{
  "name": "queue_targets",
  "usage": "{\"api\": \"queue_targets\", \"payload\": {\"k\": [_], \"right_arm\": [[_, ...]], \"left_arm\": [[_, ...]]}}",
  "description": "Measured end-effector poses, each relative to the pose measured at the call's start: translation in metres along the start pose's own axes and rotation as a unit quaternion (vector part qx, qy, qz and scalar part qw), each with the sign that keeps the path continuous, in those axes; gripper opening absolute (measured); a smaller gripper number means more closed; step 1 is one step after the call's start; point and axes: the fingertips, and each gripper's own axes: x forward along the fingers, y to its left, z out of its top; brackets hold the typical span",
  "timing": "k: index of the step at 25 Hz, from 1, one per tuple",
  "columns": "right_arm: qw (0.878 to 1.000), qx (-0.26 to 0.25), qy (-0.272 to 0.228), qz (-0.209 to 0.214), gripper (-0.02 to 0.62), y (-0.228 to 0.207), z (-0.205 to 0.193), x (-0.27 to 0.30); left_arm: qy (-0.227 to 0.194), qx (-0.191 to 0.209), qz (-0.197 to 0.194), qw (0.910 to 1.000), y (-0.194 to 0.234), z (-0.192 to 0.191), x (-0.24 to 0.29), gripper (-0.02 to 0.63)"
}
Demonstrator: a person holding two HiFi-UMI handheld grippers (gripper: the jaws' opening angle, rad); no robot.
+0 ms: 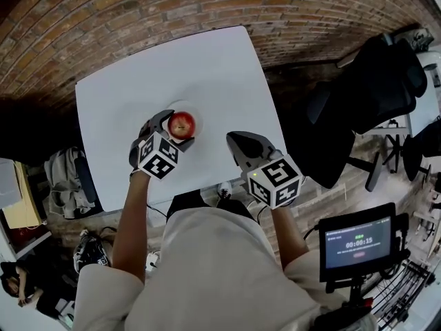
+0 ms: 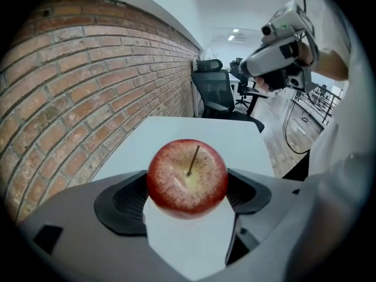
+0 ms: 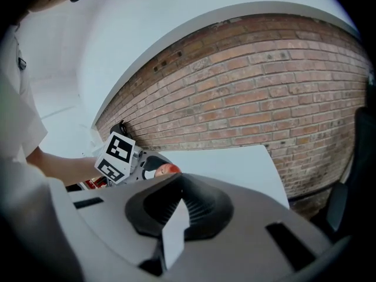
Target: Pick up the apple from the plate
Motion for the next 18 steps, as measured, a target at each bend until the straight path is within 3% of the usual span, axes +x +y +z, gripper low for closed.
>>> {"api": "queue_targets", "payload": {"k": [18], "right_arm": [[0.995, -0.073, -0.049, 0.043, 0.002, 0.026, 0.037, -0.05]], "left_arm": [[-0.059, -0.042, 0.075, 0.9946, -0.043, 0.038, -0.063, 0.408]]}}
